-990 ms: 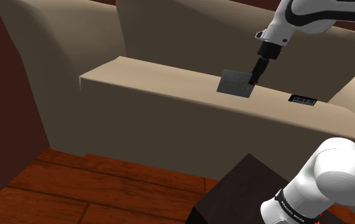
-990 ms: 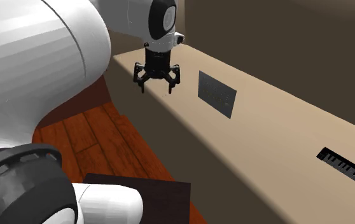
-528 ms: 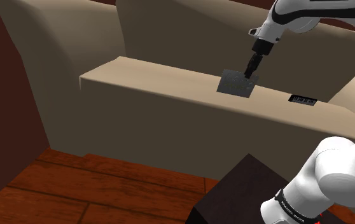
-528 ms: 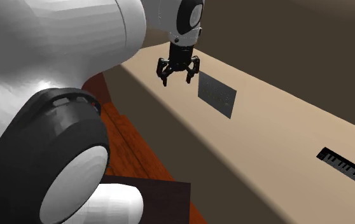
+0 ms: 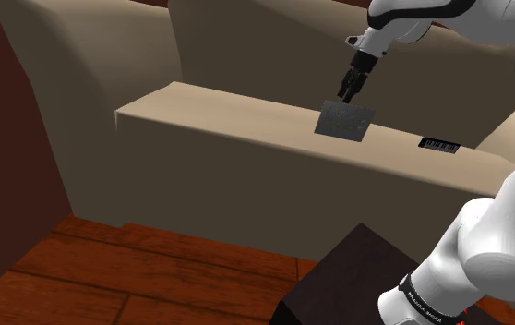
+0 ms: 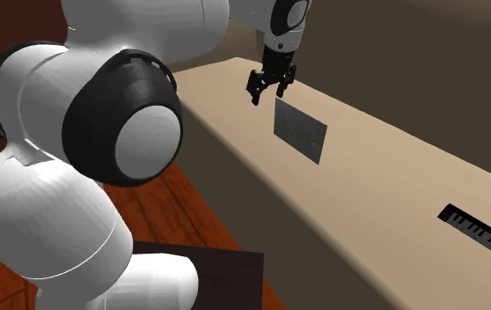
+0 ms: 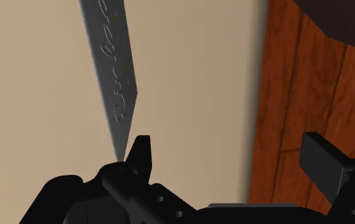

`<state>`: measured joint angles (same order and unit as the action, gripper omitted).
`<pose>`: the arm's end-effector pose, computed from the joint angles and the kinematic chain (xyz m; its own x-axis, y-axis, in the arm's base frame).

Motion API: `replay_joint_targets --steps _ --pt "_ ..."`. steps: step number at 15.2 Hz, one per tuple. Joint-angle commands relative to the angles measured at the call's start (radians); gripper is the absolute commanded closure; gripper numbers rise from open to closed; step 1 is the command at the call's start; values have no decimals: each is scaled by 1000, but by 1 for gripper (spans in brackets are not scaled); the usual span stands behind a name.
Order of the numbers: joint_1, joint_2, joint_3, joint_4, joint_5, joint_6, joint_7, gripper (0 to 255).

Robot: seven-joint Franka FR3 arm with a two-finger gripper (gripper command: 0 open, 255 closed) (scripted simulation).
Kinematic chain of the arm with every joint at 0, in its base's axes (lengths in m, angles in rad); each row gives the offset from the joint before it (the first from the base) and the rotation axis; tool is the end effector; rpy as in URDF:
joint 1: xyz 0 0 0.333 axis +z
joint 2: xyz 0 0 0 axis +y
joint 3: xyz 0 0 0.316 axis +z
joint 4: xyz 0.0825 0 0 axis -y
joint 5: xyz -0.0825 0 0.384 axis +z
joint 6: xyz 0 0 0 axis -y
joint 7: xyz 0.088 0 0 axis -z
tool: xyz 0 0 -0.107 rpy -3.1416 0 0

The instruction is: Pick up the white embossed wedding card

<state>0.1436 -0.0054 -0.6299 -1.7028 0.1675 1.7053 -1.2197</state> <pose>0.5033 -0.2492 0.5773 0.7505 0.6413 0.1599 0.6553 -0.7535 -0.0533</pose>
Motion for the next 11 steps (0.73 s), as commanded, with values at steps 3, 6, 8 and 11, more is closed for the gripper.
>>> replay_joint_targets --steps 3,6,8,11 --pt "-57 207 -23 235 150 -74 -214 0" --pt "-126 332 -6 399 235 -133 -311 0" --pt "-119 324 -4 361 230 -102 -315 0" --pt "-108 315 -3 308 225 -59 -323 0"
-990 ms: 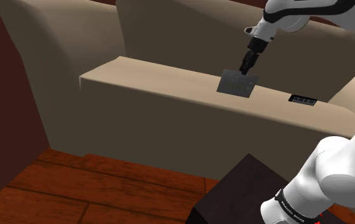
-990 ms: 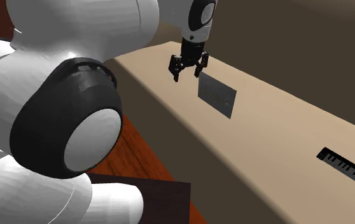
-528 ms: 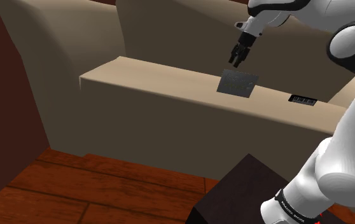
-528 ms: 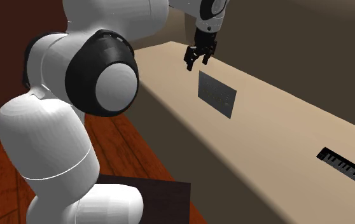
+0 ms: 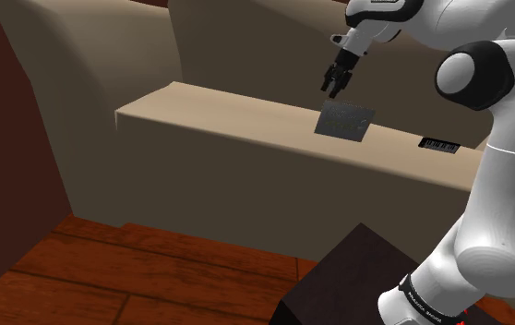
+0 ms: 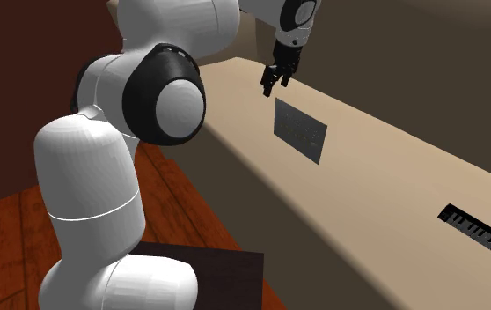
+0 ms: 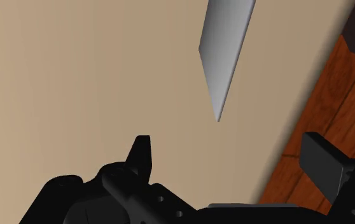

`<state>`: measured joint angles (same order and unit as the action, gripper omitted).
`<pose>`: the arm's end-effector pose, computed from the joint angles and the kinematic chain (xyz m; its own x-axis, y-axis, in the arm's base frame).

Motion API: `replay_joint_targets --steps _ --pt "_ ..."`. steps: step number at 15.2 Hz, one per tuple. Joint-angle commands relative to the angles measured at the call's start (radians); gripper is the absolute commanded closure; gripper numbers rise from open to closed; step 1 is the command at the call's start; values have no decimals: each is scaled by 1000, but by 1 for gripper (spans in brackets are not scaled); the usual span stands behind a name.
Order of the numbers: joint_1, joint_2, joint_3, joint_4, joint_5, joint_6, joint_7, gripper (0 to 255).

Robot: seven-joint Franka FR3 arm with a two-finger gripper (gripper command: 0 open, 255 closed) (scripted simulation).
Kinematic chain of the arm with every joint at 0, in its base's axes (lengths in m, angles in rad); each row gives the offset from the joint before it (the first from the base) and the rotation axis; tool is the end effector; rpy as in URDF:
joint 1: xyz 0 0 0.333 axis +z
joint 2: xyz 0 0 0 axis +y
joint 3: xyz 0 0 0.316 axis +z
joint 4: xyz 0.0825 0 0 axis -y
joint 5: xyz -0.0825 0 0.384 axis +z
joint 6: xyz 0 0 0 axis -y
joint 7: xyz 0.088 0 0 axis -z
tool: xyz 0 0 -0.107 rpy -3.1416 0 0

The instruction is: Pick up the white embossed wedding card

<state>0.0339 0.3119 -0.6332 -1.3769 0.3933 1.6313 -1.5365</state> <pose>0.5786 -0.2770 0.5669 0.5799 0.7876 0.2083 0.8062 -0.5916 -0.0074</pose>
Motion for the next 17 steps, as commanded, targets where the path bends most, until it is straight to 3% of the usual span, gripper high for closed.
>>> replay_joint_targets --steps 1,4,5,14,17 --pt "5 -5 0 -35 -2 30 -8 0" --pt "9 -8 1 -60 -3 52 -13 0" --pt "10 -8 1 -59 -3 51 -12 255" --pt "9 -8 1 -60 -3 52 -13 255" --pt "0 -1 0 -11 0 9 -5 255"
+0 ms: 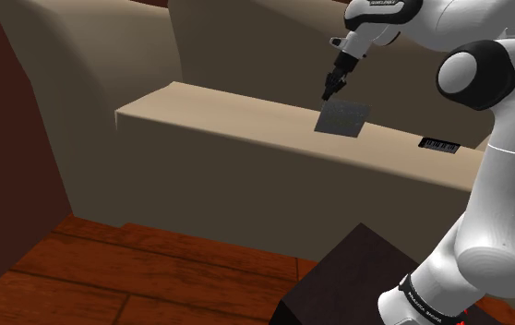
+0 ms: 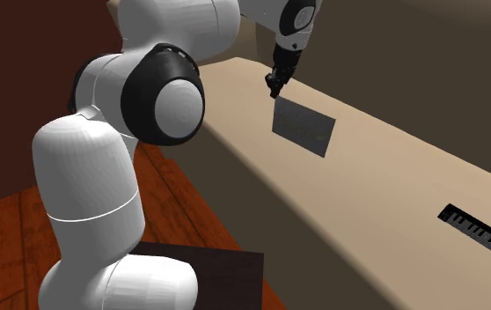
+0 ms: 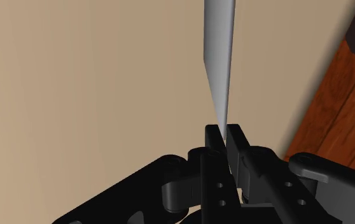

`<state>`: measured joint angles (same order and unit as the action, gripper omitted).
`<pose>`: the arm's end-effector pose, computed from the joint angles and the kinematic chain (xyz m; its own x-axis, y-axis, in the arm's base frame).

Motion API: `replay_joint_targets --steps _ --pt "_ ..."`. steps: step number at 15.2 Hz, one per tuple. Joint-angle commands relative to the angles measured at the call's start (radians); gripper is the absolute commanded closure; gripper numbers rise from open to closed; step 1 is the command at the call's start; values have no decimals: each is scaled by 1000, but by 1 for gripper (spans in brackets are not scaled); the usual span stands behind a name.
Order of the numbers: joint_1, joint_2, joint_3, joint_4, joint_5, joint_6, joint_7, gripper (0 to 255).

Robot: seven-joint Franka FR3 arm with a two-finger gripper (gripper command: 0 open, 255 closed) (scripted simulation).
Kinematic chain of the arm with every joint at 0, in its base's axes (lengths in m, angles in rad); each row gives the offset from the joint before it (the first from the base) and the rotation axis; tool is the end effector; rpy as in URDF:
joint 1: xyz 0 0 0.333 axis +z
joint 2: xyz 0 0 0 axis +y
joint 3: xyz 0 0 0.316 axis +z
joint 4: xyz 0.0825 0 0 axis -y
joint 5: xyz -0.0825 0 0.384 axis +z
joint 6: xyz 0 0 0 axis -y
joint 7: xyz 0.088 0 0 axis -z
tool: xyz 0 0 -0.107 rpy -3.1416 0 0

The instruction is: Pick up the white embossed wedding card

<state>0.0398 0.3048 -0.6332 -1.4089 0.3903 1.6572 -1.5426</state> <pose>0.5777 -0.2774 0.5580 0.5789 0.7882 0.2087 0.8068 -0.5908 -0.0065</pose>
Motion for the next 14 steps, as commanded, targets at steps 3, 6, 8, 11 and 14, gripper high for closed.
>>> replay_joint_targets --steps 3,6,8,11,14 --pt "-16 15 -1 75 8 -61 9 255" --pt "-30 28 -1 133 15 -107 16 255" --pt "-41 39 -1 176 22 -139 20 255" --pt "-61 60 0 246 35 -191 28 255" --pt "-70 69 1 275 41 -211 31 255"
